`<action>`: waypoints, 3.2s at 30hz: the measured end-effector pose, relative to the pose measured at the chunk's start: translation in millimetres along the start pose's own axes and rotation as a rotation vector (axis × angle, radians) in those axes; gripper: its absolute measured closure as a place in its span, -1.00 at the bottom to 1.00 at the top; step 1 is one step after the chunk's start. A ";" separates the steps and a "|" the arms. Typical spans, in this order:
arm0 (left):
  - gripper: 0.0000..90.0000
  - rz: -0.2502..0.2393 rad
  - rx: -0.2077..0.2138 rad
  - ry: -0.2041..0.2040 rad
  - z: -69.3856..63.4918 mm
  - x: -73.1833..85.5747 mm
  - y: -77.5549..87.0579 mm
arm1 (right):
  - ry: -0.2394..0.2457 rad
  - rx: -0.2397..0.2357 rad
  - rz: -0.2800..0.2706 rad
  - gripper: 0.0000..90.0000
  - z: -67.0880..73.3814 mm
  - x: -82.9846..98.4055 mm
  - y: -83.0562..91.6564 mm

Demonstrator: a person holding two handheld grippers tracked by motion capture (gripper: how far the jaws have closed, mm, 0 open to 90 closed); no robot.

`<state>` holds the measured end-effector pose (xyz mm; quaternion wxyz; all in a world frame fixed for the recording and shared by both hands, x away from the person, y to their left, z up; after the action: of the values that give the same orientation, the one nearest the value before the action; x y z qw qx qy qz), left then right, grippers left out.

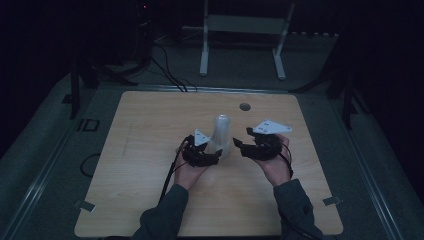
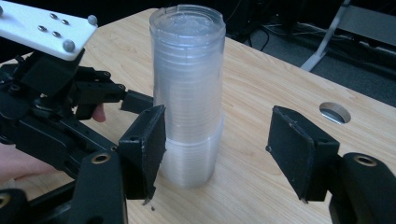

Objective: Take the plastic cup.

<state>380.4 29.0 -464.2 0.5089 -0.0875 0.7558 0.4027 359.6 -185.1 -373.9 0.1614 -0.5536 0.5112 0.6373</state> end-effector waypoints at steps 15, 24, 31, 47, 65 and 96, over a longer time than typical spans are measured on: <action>-0.42 -0.014 0.008 -0.003 -1.3 -2.2 -3.9 | -0.016 -0.045 -0.001 -0.21 8.7 -13.7 -21.9; -0.45 -0.032 0.010 -0.008 -1.1 -2.5 -2.3 | -0.045 -0.062 -0.012 -0.25 11.6 -23.8 -33.1; -0.53 -0.044 0.027 -0.020 -0.6 -3.1 -6.9 | -0.058 -0.074 -0.018 -0.29 12.8 -30.2 -42.0; -0.55 -0.092 0.019 -0.048 0.9 -6.0 -17.7 | -0.059 -0.086 -0.026 -0.28 16.5 -33.4 -52.6; -0.54 -0.105 0.010 -0.060 -1.0 -6.6 -17.2 | -0.089 -0.107 -0.010 -0.16 15.3 -37.0 -62.6; -0.52 -0.104 -0.002 -0.068 -3.4 -4.9 -17.0 | -0.086 -0.112 -0.067 -0.13 13.2 -52.6 -47.4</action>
<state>389.5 14.1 -468.3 0.5543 -0.1137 0.7321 0.3793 406.7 -135.0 -352.3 0.1732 -0.5506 0.4485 0.6824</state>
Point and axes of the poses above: each handheld gripper's, and its own axes: y roughly backward along the jaws, x roughly out of its underside, z roughly to its left, the point moved 1 cm from there along -y, roughly forward along the jaws, and after that the axes turned 9 degrees about x, right-handed, at the moved point
